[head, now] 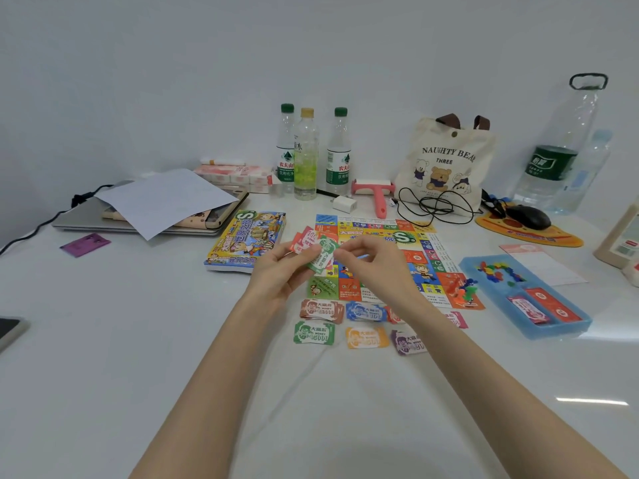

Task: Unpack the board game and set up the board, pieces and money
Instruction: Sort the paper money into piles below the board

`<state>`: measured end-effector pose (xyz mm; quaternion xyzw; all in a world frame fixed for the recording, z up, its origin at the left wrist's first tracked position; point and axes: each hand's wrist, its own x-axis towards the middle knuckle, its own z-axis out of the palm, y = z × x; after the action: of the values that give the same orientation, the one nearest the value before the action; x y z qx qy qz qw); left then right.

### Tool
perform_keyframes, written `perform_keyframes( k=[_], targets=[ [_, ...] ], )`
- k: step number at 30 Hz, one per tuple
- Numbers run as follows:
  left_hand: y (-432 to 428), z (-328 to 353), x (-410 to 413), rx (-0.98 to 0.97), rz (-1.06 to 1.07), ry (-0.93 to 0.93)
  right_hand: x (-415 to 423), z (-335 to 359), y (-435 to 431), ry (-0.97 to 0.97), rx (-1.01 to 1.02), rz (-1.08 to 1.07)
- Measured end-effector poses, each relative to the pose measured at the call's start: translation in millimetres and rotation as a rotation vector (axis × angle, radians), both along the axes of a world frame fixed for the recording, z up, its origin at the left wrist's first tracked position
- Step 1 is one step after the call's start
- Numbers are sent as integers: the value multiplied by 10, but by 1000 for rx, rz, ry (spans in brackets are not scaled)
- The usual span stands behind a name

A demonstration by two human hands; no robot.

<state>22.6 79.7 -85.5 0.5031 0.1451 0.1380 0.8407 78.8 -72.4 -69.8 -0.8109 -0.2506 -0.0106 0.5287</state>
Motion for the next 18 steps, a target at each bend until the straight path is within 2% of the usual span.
perform_keyframes(
  k=[5,13,18],
  targets=[
    [-128,2,-1,-12,-74,46,18,-27,-45,156,134,-28],
    [-135,-14,0,128,-31,58,20,8,-116,73,11,14],
    [-19,-35,13,140,141,8,39,45,-204,65,36,12]
  ],
)
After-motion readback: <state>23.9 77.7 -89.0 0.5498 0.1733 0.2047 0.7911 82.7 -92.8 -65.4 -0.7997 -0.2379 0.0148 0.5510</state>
